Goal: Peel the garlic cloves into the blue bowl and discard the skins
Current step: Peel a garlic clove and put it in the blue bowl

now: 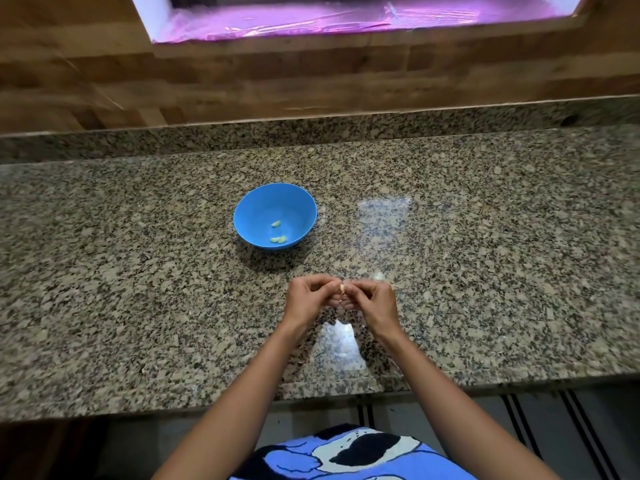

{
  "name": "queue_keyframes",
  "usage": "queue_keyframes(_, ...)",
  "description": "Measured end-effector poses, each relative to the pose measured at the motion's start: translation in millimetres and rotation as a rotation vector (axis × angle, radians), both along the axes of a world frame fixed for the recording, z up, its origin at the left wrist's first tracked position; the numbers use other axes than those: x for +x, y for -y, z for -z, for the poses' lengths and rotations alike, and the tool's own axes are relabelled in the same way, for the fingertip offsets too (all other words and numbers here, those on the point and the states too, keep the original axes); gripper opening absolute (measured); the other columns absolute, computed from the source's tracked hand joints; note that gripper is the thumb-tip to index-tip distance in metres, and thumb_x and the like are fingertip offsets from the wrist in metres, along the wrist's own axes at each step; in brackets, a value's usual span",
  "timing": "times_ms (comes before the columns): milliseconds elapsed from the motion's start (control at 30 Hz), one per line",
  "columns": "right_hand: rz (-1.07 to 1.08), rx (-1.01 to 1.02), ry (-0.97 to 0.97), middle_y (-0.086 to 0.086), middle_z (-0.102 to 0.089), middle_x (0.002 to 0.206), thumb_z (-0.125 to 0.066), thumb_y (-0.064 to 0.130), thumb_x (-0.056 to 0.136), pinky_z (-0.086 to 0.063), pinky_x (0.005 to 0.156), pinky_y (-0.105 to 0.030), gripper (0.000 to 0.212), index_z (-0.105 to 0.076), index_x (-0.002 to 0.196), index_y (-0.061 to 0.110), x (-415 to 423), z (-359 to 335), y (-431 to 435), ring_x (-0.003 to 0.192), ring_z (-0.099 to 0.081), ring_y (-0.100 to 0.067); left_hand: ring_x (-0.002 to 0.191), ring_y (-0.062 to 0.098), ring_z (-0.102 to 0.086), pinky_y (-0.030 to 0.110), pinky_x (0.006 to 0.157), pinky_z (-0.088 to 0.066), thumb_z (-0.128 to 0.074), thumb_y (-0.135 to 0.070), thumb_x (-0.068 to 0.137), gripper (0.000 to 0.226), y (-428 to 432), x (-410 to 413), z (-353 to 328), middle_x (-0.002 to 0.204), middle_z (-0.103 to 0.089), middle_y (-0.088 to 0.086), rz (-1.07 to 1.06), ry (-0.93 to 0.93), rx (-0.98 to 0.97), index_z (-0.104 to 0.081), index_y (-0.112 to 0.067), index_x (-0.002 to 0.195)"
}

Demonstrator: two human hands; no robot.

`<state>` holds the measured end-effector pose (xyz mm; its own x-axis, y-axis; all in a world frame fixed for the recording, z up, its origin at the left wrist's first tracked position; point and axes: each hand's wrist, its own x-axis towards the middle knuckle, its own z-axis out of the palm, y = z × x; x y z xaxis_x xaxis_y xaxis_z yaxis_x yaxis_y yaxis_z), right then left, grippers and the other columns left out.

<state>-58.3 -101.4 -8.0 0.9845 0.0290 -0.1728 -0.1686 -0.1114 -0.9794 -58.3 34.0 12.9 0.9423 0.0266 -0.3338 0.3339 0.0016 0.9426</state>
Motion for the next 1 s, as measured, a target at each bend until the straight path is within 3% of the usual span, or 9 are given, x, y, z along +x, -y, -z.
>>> queue_keyframes(167, -0.016, 0.061, -0.008, -0.009, -0.071, 0.077, -0.061, 0.004, 0.086, -0.057, 0.064, -0.025, 0.010, -0.069, 0.093, 0.004, -1, -5, 0, 0.068, -0.069, -0.019, 0.057, 0.012, -0.063, 0.019, 0.059, -0.055, -0.063, 0.001, 0.085, 0.011, 6, 0, -2, 0.073, -0.069, 0.012, -0.155, -0.121, -0.172, -0.068, 0.007, 0.093)
queue_keyframes(267, -0.042, 0.034, 0.028, -0.002, -0.072, 0.077, -0.063, 0.006, 0.086, -0.057, 0.066, -0.027, 0.013, -0.071, 0.088, 0.016, -3, -8, 0, 0.070, -0.069, -0.018, 0.056, 0.012, -0.063, 0.018, 0.058, -0.055, -0.064, 0.001, 0.085, 0.008, 9, 1, -2, 0.072, -0.068, 0.012, -0.187, -0.133, -0.193, -0.068, 0.006, 0.089)
queue_keyframes(433, -0.016, -0.035, 0.051, 0.009, -0.070, 0.074, -0.060, 0.007, 0.089, -0.058, 0.073, -0.037, 0.023, -0.069, 0.086, 0.028, -6, -9, -4, 0.075, -0.070, -0.021, 0.059, 0.014, -0.066, 0.020, 0.058, -0.055, -0.067, -0.004, 0.084, 0.009, 14, 0, -1, 0.075, -0.071, 0.013, -0.218, -0.011, 0.037, -0.070, 0.001, 0.091)
queue_keyframes(533, -0.020, -0.067, 0.050, 0.004, -0.072, 0.076, -0.058, 0.010, 0.090, -0.057, 0.074, -0.043, 0.026, -0.068, 0.085, 0.033, -5, -8, -5, 0.076, -0.070, -0.023, 0.062, 0.015, -0.069, 0.026, 0.060, -0.058, -0.068, -0.009, 0.084, 0.007, 17, -2, 1, 0.073, -0.072, 0.007, -0.209, 0.100, 0.223, -0.071, -0.005, 0.090)
queue_keyframes(700, 0.038, -0.144, 0.042, 0.007, -0.071, 0.078, -0.061, 0.013, 0.088, -0.058, 0.072, -0.042, 0.016, -0.071, 0.092, 0.025, -5, -2, -5, 0.074, -0.069, -0.013, 0.066, 0.005, -0.066, 0.018, 0.062, -0.056, -0.068, -0.011, 0.085, 0.010, 21, -9, 1, 0.076, -0.069, -0.004, -0.144, 0.271, 0.467, -0.072, -0.010, 0.094)
queue_keyframes(833, 0.060, -0.168, 0.007, -0.001, -0.073, 0.080, -0.063, 0.016, 0.086, -0.058, 0.071, -0.044, 0.012, -0.073, 0.091, 0.016, -3, 1, -5, 0.072, -0.070, -0.015, 0.064, -0.006, -0.061, 0.011, 0.059, -0.052, -0.067, -0.008, 0.085, 0.012, 21, -10, 3, 0.075, -0.067, -0.007, -0.114, 0.300, 0.504, -0.072, -0.010, 0.095)
queue_keyframes(1000, 0.053, -0.107, -0.048, -0.003, -0.073, 0.075, -0.065, 0.017, 0.085, -0.056, 0.074, -0.050, 0.020, -0.071, 0.069, 0.027, -5, -3, -4, 0.073, -0.070, -0.024, 0.069, 0.005, -0.067, 0.018, 0.063, -0.056, -0.065, -0.007, 0.086, 0.012, 17, -9, 8, 0.080, -0.071, -0.001, -0.068, 0.276, 0.457, -0.071, -0.009, 0.097)
